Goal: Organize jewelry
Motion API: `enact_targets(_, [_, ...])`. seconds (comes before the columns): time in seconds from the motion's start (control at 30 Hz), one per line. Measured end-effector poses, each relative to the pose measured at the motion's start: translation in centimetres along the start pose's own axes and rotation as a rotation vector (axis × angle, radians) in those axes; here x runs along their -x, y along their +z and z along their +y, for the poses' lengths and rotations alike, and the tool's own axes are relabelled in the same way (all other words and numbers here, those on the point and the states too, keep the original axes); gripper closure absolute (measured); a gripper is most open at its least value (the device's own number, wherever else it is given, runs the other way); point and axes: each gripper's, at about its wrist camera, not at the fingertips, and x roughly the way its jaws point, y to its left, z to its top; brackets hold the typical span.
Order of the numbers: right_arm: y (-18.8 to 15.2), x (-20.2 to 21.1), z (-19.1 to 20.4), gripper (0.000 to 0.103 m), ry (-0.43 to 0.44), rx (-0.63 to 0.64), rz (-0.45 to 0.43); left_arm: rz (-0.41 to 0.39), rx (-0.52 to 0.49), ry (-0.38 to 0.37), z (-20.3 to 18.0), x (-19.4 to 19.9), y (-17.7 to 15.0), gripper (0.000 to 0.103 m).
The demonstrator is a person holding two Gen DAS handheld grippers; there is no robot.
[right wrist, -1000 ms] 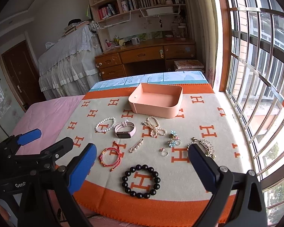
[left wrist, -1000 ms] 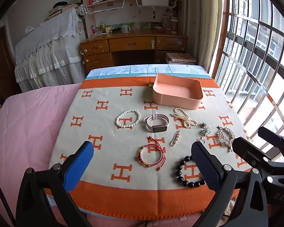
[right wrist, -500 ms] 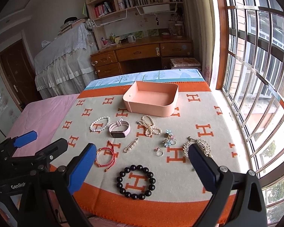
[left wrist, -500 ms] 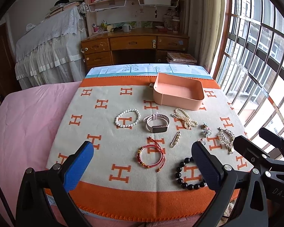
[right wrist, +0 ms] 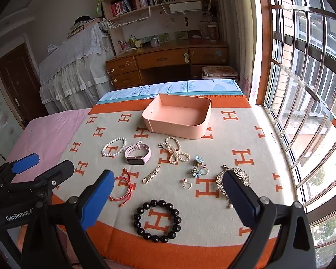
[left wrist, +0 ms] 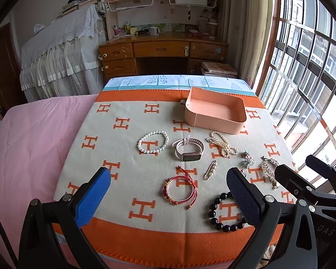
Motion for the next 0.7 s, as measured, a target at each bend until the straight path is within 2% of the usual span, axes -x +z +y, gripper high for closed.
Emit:
enact_targets(0.27, [-0.03,-0.11,0.01,0.005,0.0,0.0,0.0,-0.023,0.048,-0.06,0.08,-0.24,-0.11,0.001])
enact_targets(0.5, [-0.09,-0.29,-0.13,0.005,0.001,-0.004,0.001,-0.061,0.034,-0.046,0.07,-0.56,0.01,0.001])
enact_targets(0.7, [-0.07,-0.31,-0.17,0.005,0.001,-0.005,0.003,-0.057,0.041,-0.058,0.08,-0.63,-0.06,0.001])
